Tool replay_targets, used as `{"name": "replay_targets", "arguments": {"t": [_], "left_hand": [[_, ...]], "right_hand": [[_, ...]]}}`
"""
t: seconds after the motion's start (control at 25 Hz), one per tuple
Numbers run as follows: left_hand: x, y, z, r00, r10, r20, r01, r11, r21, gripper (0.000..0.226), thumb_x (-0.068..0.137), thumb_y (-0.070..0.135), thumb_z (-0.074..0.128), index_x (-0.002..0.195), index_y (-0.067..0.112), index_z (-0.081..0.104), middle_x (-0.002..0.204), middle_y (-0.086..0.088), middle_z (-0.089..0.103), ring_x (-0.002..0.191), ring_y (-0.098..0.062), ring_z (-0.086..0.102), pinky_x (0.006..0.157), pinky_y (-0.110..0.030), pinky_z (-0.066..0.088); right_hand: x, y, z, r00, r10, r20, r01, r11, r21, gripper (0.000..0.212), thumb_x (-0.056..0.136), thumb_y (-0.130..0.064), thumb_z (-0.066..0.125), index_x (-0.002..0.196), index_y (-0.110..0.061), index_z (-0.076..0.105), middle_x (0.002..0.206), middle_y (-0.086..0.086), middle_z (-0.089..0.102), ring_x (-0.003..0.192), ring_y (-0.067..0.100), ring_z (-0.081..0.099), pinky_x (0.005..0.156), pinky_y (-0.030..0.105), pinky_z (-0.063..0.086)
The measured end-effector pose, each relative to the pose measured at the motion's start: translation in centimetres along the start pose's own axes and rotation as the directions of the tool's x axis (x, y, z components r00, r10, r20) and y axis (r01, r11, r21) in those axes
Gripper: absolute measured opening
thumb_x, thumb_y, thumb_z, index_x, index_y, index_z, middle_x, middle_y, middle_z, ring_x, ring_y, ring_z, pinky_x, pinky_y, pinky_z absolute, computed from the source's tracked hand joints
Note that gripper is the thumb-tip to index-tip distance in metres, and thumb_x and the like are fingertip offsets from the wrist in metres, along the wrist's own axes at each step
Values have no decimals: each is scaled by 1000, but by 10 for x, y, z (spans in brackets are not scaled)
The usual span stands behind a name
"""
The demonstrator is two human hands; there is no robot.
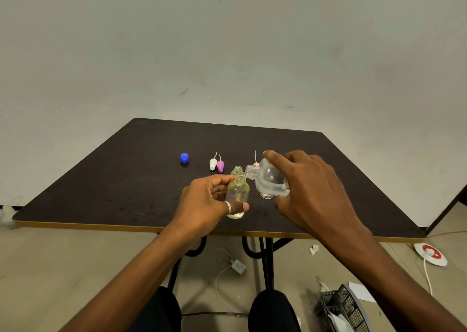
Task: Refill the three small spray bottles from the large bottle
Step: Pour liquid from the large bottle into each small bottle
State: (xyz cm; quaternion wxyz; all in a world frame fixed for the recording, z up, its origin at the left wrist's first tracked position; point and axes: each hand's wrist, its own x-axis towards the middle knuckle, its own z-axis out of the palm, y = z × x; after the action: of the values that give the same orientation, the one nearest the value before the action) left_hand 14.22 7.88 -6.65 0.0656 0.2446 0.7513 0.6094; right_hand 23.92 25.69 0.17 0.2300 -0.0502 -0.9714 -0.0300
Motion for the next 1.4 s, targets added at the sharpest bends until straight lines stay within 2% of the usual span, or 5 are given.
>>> {"name": "replay_targets", "arguments": {"t": [0.6,0.88,1.04,1.16,1.4], "left_hand": [[2,0,-4,999,27,-22,-28,1000,-10,63,61,23,93,119,32,69,104,22,73,98,6,67,87,-20,56],[5,-1,-11,999,25,-32,-25,1000,-15,62,63,22,91,120,31,68,108,21,73,101,4,67,90,-24,56],[11,-3,-26,995,17,-93,-16,1000,8,58,57,29,92,109,40,70,102,23,73,97,5,69,82,-18,56],[22,-10,-41,983,10,-181,-4,1000,29,56,60,22,92,109,38,70,98,22,74,93,5,69,76,-11,55],[53,-33,-51,958,-21,-287,57,991,119,60,67,17,89,123,20,68,109,6,74,93,-1,71,81,-13,53]], "right_hand": [[3,7,11,996,84,34,-91,921,379,86,67,-44,82,142,-34,41,125,-3,62,102,14,58,88,27,45],[5,10,17,985,155,74,-161,692,704,70,67,-37,85,128,-36,51,114,-14,64,97,7,62,78,15,47],[7,11,23,973,201,111,-203,526,826,67,67,-35,86,124,-35,52,113,-12,66,99,8,66,87,32,57],[9,16,25,968,230,97,-201,491,848,67,66,-36,87,123,-35,52,111,-12,67,98,8,67,87,34,57],[13,31,19,948,308,74,-223,484,846,64,60,-46,85,112,-44,47,102,-20,63,89,-11,61,65,12,48]]}}
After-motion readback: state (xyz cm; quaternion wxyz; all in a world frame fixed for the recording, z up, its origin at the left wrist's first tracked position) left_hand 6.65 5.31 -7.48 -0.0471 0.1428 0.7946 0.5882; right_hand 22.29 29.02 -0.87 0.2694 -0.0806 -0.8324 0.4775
